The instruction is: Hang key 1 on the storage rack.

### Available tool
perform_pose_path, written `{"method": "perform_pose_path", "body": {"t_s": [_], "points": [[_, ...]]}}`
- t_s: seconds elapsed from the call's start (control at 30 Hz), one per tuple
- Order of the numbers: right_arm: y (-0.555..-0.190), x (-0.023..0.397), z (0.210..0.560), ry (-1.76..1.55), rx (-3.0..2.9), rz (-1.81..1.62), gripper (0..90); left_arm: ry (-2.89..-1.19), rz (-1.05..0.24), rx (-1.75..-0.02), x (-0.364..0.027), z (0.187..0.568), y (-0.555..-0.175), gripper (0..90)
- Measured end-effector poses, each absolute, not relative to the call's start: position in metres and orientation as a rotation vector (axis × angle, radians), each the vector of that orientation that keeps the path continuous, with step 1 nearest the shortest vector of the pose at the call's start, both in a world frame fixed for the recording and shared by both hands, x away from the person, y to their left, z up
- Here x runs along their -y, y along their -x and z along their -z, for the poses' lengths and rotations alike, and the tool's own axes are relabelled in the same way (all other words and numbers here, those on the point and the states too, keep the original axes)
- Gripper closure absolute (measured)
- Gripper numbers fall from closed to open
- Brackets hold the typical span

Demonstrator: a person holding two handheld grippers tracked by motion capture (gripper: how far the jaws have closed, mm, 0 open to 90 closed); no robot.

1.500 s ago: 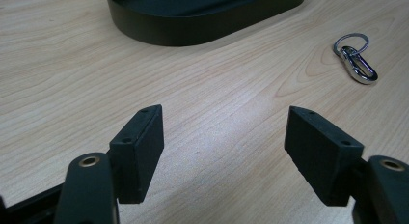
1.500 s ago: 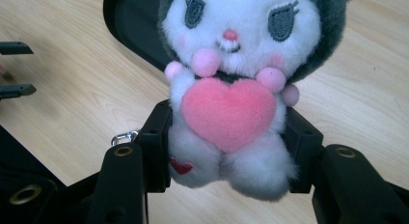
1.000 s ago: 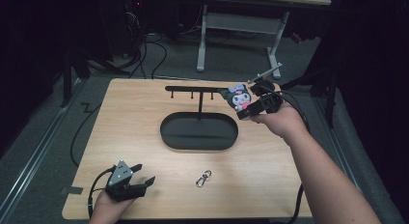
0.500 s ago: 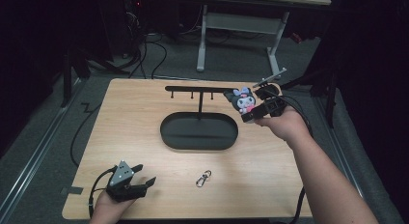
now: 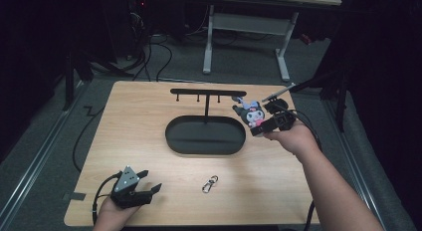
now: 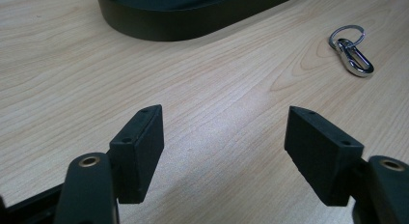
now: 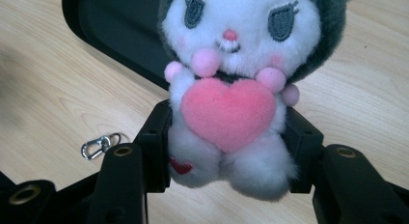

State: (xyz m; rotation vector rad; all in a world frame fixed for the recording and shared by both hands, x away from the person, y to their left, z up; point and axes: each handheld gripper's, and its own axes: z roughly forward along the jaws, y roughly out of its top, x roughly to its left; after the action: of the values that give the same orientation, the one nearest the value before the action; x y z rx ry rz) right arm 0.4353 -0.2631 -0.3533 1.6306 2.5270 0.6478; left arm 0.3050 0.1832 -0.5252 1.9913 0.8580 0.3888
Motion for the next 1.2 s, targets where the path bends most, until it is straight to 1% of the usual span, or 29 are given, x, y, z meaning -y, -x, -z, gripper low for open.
{"method": "perform_pose_path", "body": {"t_s": [0.33, 0.63, 1.2], "points": [[-0.438, 0.251, 0.376, -1.566, -2.52, -0.577, 48.2, -2.004, -0.383, -0.852, -0.182, 0.526, -0.305, 30.9], [-0.449, 0.239, 0.395, -1.545, -2.51, -0.576, 47.4, -2.015, -0.381, -0.848, -0.181, 0.527, -0.305, 30.9], [-0.464, 0.235, 0.423, -1.604, -2.483, -0.558, 44.2, -2.029, -0.376, -0.844, -0.181, 0.528, -0.305, 30.9]]}}
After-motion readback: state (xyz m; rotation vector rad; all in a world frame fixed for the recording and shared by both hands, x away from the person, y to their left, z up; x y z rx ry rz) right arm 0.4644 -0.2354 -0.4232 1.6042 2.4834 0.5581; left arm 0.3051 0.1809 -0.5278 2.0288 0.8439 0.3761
